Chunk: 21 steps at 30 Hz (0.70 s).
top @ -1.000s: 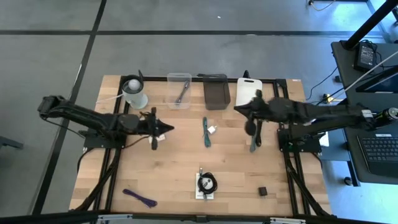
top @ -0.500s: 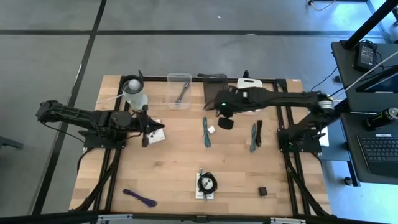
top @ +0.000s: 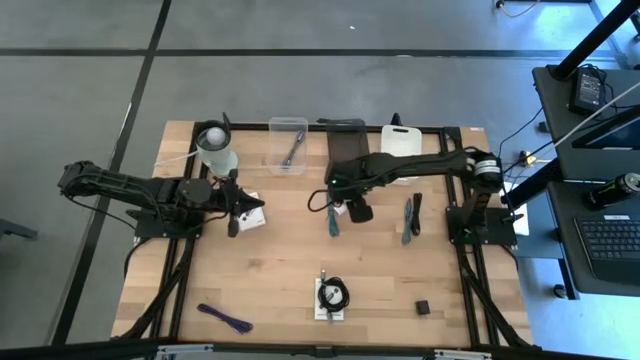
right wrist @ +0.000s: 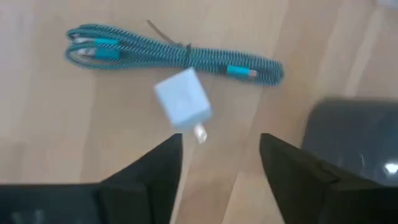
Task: Pick and place items into bin
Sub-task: Put the white charger adapter into the black bin
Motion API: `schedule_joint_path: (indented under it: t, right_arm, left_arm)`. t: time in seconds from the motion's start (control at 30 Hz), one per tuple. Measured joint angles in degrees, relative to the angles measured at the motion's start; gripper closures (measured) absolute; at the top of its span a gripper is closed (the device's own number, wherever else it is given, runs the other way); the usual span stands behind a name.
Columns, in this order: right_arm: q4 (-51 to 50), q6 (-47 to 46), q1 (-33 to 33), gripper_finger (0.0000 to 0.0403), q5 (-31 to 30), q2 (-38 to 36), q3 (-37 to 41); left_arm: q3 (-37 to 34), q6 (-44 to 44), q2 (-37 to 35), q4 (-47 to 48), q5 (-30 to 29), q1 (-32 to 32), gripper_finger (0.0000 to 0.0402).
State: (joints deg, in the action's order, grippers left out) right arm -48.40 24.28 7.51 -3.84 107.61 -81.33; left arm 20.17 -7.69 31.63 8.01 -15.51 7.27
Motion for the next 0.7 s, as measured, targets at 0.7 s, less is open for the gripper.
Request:
schedule_joint_path:
  t: [0.7]
  right_arm:
    - [4.12, 15.46, 0.0, 0.0121, 5.08, 7.79, 0.01]
  left_arm:
    - [0.02, -1.15, 0.0, -0.02, -6.1, 0.0, 0.0399]
